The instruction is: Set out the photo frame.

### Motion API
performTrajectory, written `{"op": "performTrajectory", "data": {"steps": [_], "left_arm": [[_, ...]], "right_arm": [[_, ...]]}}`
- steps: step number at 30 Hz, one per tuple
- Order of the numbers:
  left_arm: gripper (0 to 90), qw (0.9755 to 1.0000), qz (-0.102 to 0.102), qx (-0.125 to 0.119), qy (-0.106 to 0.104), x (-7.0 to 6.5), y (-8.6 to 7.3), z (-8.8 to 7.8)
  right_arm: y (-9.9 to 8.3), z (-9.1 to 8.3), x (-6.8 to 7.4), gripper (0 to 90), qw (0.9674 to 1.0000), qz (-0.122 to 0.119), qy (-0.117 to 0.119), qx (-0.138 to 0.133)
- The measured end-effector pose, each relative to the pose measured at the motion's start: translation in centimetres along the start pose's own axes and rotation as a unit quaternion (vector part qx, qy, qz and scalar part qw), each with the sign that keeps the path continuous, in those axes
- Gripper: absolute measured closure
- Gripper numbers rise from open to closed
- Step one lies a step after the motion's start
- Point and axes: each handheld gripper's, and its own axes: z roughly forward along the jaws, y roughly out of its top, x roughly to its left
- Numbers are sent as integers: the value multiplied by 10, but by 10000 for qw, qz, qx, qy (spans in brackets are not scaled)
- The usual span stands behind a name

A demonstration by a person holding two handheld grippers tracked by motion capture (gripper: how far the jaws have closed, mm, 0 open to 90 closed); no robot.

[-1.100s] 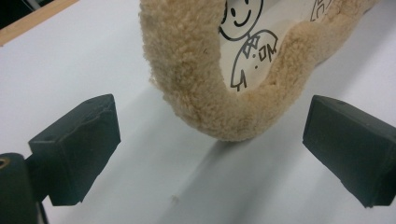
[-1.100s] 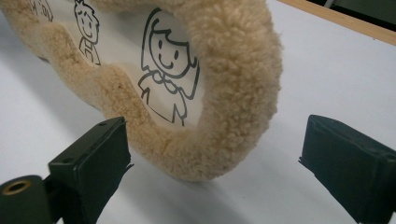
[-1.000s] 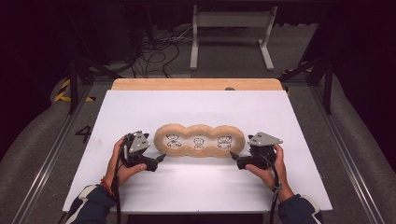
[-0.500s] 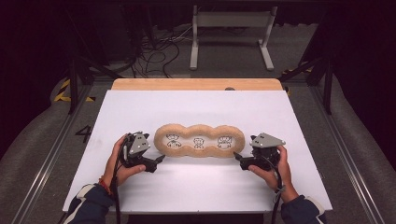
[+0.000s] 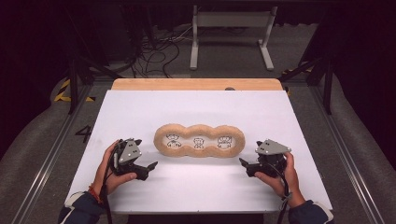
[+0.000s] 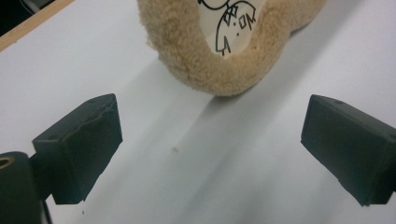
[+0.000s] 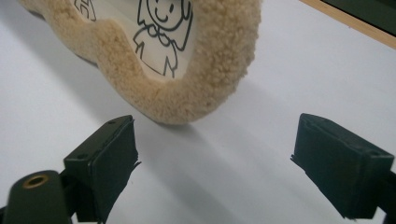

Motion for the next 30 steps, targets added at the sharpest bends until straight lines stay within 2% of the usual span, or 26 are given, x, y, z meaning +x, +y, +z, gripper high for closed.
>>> {"op": "performTrajectory", "data": {"steps": [7, 11, 16, 24, 30], "left_arm": [[56, 10000, 44, 31, 13, 2, -10, -6], [56, 9999, 99, -28, -42, 1, -15, -11], [56, 9999, 36, -148, -60, 2, -20, -19], [54, 9997, -26, -227, -23, 3, -30, -29], [52, 9995, -158, -289, -33, 5, -40, -38]], "right_arm": [[-6, -5, 0, 130, 10000, -51, -49, 18], [-12, -7, -1, 131, 9999, -6, 77, -100], [-19, -12, -1, 128, 9996, 30, 108, -263], [-24, -20, -2, 125, 9995, 69, 34, -314], [-31, -26, -4, 123, 9994, 128, -40, -320]]}}
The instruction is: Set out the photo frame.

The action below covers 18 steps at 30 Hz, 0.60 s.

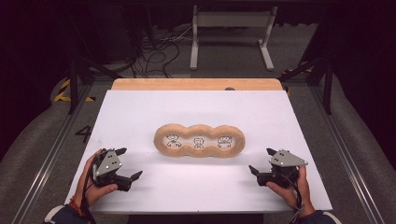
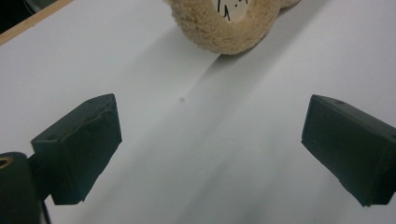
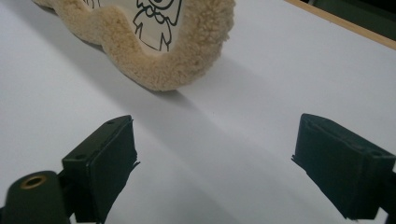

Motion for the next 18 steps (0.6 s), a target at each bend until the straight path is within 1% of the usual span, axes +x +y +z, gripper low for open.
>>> {"op": "performTrajectory", "data": {"steps": [5, 7, 13, 15, 18], "left_arm": [[52, 9999, -145, -3, 36, 3, -10, -6], [52, 9997, -252, -5, 27, 5, -15, -8], [52, 9994, -324, 11, 96, 6, -22, -15], [52, 9994, -320, -11, 89, 6, -24, -16], [52, 9991, -416, -27, 106, 7, -28, -19]], "right_arm": [[-7, -5, -3, 119, 9999, 91, -72, 11], [-10, -8, -4, 116, 9998, 140, -116, 7], [-16, -14, -7, 113, 9995, 222, -210, -14], [-18, -15, -8, 113, 9994, 248, -225, -12], [-22, -17, -9, 112, 9993, 282, -265, 17]]}}
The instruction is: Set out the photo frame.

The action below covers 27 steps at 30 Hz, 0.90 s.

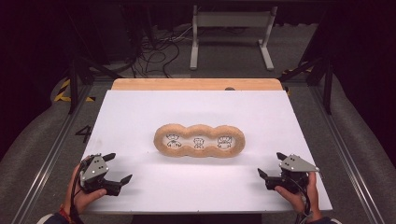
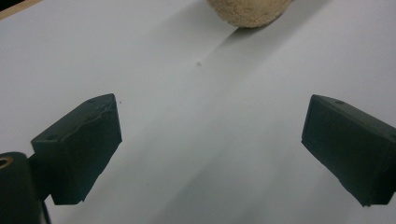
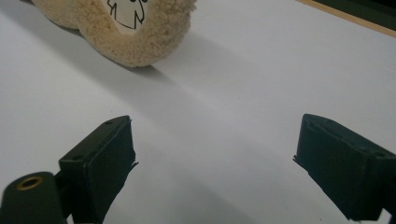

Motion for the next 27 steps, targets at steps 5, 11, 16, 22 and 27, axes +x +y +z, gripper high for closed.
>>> {"op": "performTrajectory", "data": {"steps": [5, 11, 16, 22, 27], "left_arm": [[53, 9999, -87, 78, 12, 4, -8, -3], [54, 9997, -214, 115, -18, 8, -16, -6], [55, 9995, -297, 45, -77, 8, -20, -10], [56, 9994, -321, 19, -83, 7, -20, -10], [56, 9995, -285, -6, -128, 5, -19, -8]], "right_arm": [[-6, -4, -3, 99, 10000, 50, -68, 31], [-16, -8, -7, 96, 9996, 211, -144, 75], [-18, -11, -7, 96, 9996, 220, -156, 89], [-18, -10, -7, 97, 9997, 214, -126, 81], [-19, -8, -5, 97, 9998, 120, -108, 147]]}}
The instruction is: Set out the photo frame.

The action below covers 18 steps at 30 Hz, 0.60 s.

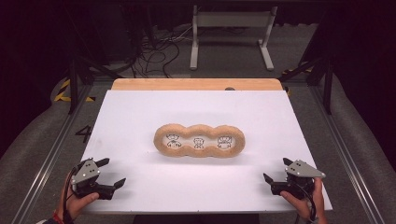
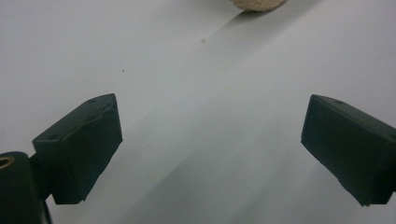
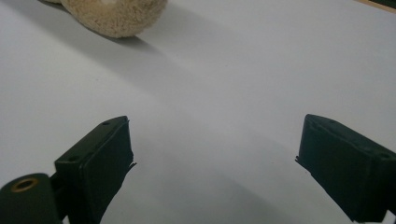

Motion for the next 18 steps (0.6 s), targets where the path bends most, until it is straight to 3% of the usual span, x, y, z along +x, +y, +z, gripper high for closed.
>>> {"op": "performTrajectory", "data": {"steps": [18], "left_arm": [[55, 9999, 62, 64, -58, -6, 1, 3]], "right_arm": [[1, 4, 1, 97, 10000, -16, 8, 32]]}}
